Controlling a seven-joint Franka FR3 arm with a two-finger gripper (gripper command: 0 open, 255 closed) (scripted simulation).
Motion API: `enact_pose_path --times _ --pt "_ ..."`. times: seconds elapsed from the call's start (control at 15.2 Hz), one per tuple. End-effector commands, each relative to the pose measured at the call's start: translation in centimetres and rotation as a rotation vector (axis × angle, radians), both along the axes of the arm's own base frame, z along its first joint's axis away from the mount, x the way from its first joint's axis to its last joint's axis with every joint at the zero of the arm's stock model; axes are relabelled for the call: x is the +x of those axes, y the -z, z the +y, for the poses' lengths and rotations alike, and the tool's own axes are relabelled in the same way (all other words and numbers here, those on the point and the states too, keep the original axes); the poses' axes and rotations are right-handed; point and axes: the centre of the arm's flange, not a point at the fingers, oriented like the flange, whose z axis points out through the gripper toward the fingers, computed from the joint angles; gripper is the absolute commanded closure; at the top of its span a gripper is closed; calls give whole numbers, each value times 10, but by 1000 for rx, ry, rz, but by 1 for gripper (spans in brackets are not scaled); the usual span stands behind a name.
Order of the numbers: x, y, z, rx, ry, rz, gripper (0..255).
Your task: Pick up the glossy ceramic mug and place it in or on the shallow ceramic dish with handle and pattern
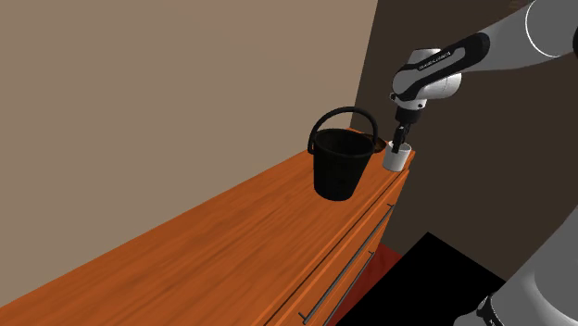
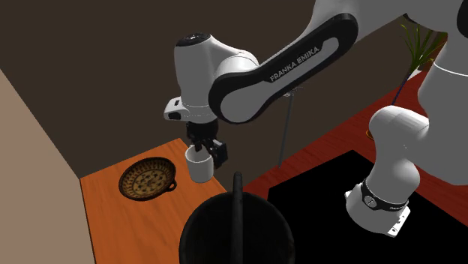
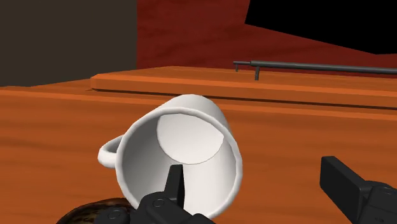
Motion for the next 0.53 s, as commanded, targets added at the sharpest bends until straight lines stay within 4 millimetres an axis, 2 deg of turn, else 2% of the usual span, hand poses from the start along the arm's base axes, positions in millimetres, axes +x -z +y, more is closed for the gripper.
enact_pose_path --times 0.0,0.4,0.46 --pt "6 8 -7 1 -6 -5 0" --pt "5 43 -9 1 -6 -5 0" --pt "5 43 -9 1 -6 -5 0"
